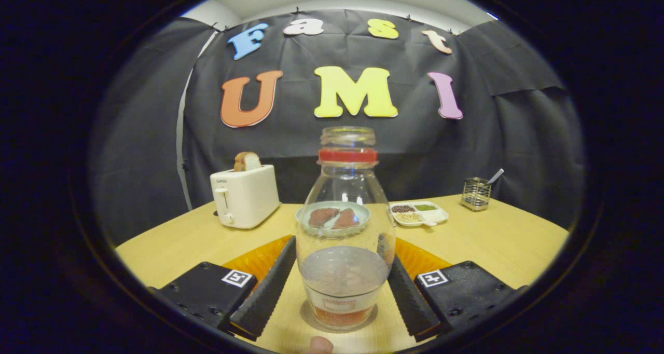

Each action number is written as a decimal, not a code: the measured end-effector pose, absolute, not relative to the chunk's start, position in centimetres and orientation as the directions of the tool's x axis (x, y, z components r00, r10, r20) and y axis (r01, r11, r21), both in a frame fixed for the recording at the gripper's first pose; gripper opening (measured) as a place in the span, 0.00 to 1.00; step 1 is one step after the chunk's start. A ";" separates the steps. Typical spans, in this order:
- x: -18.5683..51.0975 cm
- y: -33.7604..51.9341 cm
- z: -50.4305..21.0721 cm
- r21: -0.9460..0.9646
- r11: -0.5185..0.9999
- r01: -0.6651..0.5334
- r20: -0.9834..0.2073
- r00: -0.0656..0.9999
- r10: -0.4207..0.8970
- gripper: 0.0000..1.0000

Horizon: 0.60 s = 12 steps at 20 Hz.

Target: Take the bottle from table, then pour the juice into the cup, finally place the bottle on the coaster

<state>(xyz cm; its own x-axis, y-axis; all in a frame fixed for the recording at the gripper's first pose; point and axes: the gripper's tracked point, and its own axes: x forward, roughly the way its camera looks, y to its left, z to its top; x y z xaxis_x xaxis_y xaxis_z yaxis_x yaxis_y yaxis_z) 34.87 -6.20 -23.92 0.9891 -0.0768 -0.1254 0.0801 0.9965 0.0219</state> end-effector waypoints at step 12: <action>26.4 -6.5 -15.8 -0.051 0.996 0.073 -0.091 0.993 -0.078 1.00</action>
